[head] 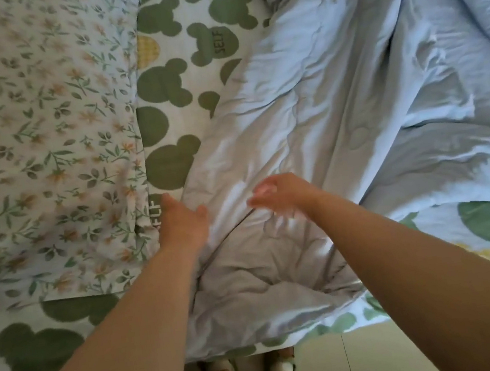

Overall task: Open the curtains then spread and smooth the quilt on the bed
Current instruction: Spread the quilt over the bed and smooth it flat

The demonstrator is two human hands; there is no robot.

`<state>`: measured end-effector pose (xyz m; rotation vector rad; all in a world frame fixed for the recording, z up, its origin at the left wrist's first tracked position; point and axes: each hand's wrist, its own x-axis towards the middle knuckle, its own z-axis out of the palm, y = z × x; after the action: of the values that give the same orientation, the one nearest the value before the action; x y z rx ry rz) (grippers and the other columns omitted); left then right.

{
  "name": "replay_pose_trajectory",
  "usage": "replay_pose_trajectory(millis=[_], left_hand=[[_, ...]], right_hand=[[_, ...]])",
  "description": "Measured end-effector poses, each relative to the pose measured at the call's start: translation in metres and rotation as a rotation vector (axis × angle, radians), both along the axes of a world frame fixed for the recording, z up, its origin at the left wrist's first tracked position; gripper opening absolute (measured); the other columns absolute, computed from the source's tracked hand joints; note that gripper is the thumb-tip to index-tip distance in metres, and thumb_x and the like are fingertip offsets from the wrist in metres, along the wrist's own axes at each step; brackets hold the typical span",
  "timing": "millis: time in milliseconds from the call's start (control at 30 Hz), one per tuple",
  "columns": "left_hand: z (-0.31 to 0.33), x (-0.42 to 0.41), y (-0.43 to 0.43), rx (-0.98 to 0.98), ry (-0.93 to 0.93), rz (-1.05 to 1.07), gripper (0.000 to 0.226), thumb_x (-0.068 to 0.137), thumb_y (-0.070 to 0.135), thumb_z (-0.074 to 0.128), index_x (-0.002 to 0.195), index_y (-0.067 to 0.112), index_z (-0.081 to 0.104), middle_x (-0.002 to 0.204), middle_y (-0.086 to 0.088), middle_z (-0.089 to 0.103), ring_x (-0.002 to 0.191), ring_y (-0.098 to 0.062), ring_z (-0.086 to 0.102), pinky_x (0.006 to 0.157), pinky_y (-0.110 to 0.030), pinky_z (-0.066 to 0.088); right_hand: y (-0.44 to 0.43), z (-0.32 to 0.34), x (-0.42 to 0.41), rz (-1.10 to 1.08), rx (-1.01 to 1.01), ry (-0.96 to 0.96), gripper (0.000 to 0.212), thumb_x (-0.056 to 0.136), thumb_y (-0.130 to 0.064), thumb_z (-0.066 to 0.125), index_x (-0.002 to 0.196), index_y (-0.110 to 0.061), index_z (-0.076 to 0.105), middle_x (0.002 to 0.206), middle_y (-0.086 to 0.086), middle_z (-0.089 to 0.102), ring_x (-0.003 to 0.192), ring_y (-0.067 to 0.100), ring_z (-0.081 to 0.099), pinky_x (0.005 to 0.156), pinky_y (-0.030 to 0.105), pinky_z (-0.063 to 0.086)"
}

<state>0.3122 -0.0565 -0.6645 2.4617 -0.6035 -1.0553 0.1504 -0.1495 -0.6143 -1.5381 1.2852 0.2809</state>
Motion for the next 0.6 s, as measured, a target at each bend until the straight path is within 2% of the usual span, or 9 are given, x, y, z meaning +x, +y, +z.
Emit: replay_pose_trajectory(millis=[67,133,233,300,400,467,533,600], left_hand=[[-0.004,0.003,-0.001,0.009,-0.034,0.013,0.059,0.089,0.033,0.060,0.132,-0.003,0.040,0.128,-0.019,0.053,0.113,-0.036,0.054,0.091,-0.038,0.046],[-0.006,0.005,0.002,-0.038,-0.041,-0.001,0.043,0.089,0.033,0.060,0.118,0.003,0.052,0.111,-0.012,0.060,0.095,-0.029,0.056,0.078,-0.032,0.043],[-0.007,0.007,0.008,-0.118,-0.117,-0.105,0.027,0.088,0.031,0.060,0.107,0.016,0.048,0.096,-0.003,0.057,0.081,-0.024,0.052,0.072,-0.032,0.042],[-0.012,0.012,0.008,-0.145,-0.181,-0.199,0.025,0.090,0.030,0.058,0.108,0.017,0.046,0.094,-0.005,0.059,0.083,-0.029,0.057,0.070,-0.035,0.044],[-0.018,0.013,0.010,-0.199,-0.225,-0.296,0.019,0.092,0.029,0.055,0.102,0.019,0.043,0.087,-0.004,0.058,0.084,-0.033,0.060,0.067,-0.036,0.043],[-0.022,0.017,0.013,-0.238,-0.233,-0.313,0.018,0.093,0.029,0.053,0.095,0.023,0.037,0.081,0.001,0.052,0.083,-0.032,0.059,0.064,-0.034,0.038],[-0.026,0.022,0.015,-0.268,-0.236,-0.315,0.016,0.093,0.030,0.052,0.097,0.021,0.039,0.082,0.004,0.049,0.082,-0.030,0.058,0.063,-0.033,0.036],[-0.028,0.026,0.016,-0.285,-0.233,-0.328,0.018,0.094,0.031,0.051,0.102,0.018,0.043,0.083,0.004,0.048,0.082,-0.029,0.058,0.063,-0.032,0.035]], right_hand=[[-0.016,-0.010,0.020,-0.085,-0.263,-0.022,0.043,0.091,-0.031,0.059,0.131,-0.014,0.055,0.134,0.005,0.056,0.119,0.021,0.055,0.101,0.032,0.043],[-0.031,-0.023,0.042,-0.124,-0.361,-0.045,0.044,0.094,-0.030,0.053,0.136,-0.016,0.049,0.140,0.006,0.048,0.122,0.023,0.052,0.104,0.033,0.042],[-0.053,-0.036,0.078,-0.053,-0.477,-0.013,0.050,0.097,-0.029,0.048,0.145,-0.017,0.036,0.150,0.007,0.033,0.131,0.024,0.043,0.105,0.032,0.035],[-0.069,-0.047,0.104,-0.021,-0.495,0.048,0.060,0.095,-0.035,0.050,0.148,-0.013,0.029,0.150,0.012,0.028,0.135,0.028,0.036,0.109,0.036,0.032],[-0.086,-0.064,0.127,-0.119,-0.393,0.195,0.099,0.082,-0.054,0.062,0.149,-0.001,0.014,0.152,0.019,0.023,0.140,0.033,0.027,0.114,0.040,0.028],[-0.092,-0.072,0.135,-0.153,-0.367,0.283,0.113,0.078,-0.053,0.068,0.148,0.007,0.002,0.153,0.023,0.017,0.142,0.033,0.023,0.113,0.038,0.027],[-0.097,-0.078,0.136,-0.192,-0.403,0.343,0.101,0.087,-0.036,0.063,0.147,0.010,-0.004,0.153,0.025,0.014,0.141,0.032,0.024,0.110,0.034,0.031],[-0.104,-0.081,0.136,-0.303,-0.430,0.324,0.079,0.092,-0.016,0.052,0.147,0.008,0.001,0.151,0.022,0.024,0.138,0.031,0.032,0.107,0.034,0.035]])
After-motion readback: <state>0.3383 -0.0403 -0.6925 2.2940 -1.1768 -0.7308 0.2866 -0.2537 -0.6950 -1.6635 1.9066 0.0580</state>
